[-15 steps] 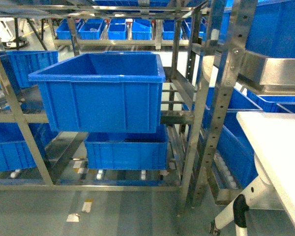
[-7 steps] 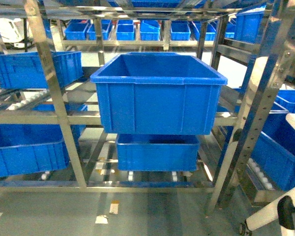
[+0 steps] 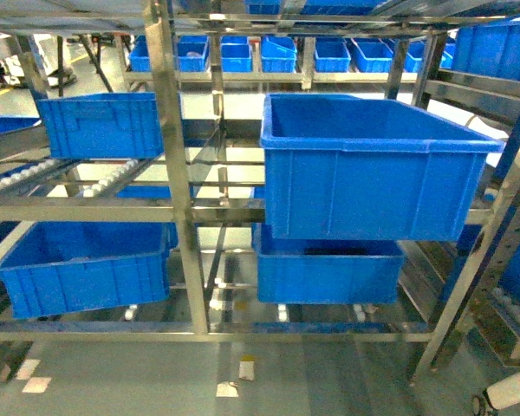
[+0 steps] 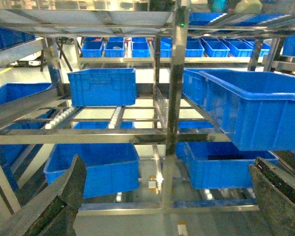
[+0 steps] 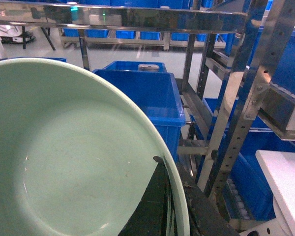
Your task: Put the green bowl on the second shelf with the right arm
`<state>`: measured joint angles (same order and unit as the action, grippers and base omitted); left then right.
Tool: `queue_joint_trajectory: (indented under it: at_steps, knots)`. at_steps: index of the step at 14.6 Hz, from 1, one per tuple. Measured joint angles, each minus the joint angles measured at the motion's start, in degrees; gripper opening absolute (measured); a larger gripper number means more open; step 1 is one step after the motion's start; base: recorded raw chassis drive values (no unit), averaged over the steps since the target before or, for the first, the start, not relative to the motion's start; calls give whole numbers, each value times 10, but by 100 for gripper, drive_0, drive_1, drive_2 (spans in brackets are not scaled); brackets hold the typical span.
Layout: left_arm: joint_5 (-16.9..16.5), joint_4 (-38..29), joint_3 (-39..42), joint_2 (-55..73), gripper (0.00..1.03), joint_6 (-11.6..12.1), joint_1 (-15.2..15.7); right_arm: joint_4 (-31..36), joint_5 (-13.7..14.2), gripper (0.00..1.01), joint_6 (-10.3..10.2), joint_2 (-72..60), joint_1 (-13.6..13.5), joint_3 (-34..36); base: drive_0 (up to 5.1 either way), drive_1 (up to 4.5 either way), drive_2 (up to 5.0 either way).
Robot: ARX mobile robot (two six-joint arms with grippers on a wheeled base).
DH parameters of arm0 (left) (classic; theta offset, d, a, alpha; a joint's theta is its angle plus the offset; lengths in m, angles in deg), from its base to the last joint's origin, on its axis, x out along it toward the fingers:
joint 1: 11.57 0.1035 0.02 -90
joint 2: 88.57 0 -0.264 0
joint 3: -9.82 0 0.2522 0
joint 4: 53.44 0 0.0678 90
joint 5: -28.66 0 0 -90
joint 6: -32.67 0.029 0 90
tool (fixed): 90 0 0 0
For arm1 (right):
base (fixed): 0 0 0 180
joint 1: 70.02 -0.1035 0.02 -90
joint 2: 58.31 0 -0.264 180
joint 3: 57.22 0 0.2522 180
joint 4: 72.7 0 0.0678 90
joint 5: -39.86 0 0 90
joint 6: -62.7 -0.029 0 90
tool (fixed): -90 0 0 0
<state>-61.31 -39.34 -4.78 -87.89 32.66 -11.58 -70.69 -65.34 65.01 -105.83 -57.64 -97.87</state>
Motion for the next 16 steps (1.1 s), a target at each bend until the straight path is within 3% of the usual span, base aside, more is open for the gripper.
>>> queue_joint_trajectory:
  at_steps: [14, 16]
  knots:
    - [0, -2, 0, 0, 98, 0, 0, -3, 0, 2, 0, -2, -3, 0, -507, 234, 234]
    - [0, -1, 0, 0, 98, 0, 0, 2, 0, 2, 0, 0, -3, 0, 4, 437, -430]
